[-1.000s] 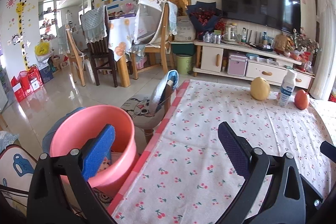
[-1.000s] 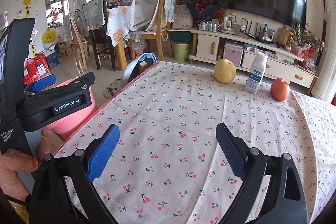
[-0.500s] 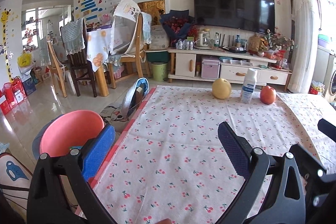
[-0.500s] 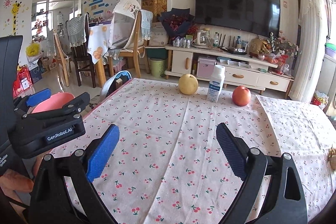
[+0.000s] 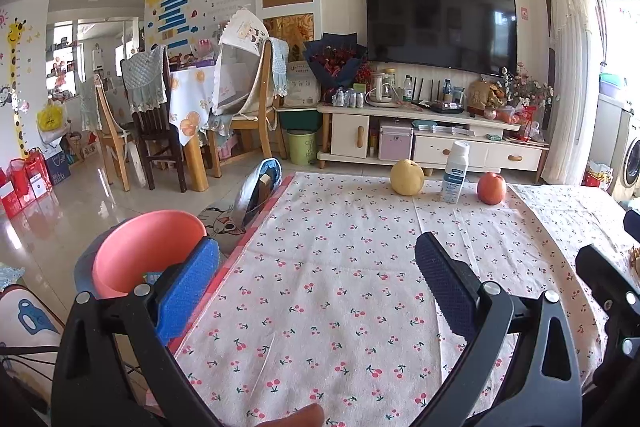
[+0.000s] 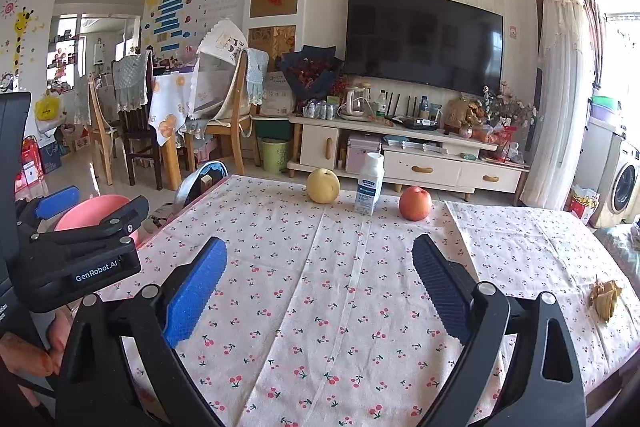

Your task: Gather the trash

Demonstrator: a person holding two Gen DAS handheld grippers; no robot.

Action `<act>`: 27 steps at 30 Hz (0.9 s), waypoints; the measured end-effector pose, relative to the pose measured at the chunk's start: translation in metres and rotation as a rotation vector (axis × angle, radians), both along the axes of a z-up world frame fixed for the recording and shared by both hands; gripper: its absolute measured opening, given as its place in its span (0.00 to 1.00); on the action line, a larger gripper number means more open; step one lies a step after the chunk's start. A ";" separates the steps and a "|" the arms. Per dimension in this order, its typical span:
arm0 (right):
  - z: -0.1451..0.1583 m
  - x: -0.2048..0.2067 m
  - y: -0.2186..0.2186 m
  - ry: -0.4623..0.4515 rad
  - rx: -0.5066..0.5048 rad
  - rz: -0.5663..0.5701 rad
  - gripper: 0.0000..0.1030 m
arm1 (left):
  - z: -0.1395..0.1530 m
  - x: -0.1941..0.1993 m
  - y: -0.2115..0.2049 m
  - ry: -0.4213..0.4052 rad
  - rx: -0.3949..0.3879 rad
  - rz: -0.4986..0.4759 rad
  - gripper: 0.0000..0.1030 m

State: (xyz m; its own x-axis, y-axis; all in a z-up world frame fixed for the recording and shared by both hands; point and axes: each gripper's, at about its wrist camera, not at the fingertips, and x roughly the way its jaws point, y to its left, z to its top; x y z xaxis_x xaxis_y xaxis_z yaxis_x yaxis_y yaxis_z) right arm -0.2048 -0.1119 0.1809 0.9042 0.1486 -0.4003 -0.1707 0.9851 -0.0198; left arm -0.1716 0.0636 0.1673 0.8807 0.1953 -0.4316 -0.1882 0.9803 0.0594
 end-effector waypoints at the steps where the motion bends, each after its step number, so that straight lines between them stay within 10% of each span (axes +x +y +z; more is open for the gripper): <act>1: 0.002 -0.003 -0.001 -0.005 0.003 -0.001 0.90 | 0.002 -0.001 -0.001 -0.002 0.003 0.002 0.96; 27: 0.027 -0.042 -0.009 -0.089 0.009 -0.051 0.93 | 0.030 -0.040 -0.012 -0.077 0.000 -0.007 0.96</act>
State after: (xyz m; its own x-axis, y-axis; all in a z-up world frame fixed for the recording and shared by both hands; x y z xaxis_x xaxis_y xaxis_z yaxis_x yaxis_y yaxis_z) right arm -0.2472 -0.1209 0.2076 0.9427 0.1044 -0.3169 -0.1178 0.9928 -0.0234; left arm -0.2112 0.0516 0.1968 0.9128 0.1888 -0.3621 -0.1851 0.9817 0.0453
